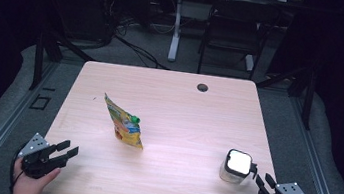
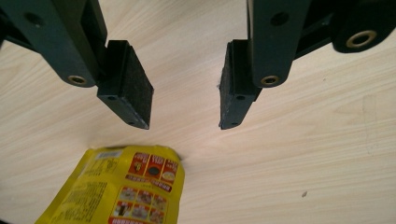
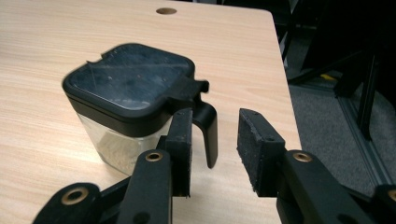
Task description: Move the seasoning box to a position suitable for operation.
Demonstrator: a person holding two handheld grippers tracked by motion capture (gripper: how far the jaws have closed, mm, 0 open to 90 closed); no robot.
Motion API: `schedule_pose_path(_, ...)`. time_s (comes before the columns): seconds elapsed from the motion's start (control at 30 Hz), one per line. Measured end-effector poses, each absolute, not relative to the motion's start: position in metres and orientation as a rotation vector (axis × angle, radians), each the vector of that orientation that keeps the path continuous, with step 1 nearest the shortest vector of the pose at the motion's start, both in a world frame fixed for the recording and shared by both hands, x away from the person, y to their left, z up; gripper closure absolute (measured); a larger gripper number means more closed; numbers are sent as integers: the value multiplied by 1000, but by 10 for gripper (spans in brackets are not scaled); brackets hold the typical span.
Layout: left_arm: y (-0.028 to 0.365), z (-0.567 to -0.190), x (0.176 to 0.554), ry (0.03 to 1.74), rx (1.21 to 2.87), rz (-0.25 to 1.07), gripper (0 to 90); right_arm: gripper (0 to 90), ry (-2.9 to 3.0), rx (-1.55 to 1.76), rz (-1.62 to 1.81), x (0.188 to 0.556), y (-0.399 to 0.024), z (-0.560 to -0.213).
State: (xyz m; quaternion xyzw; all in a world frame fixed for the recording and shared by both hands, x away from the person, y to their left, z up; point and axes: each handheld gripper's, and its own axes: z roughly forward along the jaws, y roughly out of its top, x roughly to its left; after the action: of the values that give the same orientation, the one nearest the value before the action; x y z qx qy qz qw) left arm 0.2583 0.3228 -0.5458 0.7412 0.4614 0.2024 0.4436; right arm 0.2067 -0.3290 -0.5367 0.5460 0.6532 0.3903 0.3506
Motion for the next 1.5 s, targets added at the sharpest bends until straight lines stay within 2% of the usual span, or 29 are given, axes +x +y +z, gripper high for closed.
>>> schedule_pose_path(0.2, 326, -547, 259, 1185, 1818, 494, 518, 675, 1705, 1445, 990, 207, -331, -540)
schedule_pose_path(0.67, 331, -551, 262, 1222, 1794, 469, 517, 710, 1755, 1483, 927, 217, -331, -552)
schedule_pose_path(0.93, 330, -551, 262, 1225, 1790, 427, 555, 727, 1785, 1477, 922, 231, -324, -558)
schedule_pose_path(1.07, 330, -552, 262, 1239, 1792, 421, 561, 785, 1757, 1473, 887, 238, -318, -559)
schedule_pose_path(1.5, 328, -552, 262, 1235, 1805, 413, 564, 846, 1719, 1501, 819, 241, -308, -556)
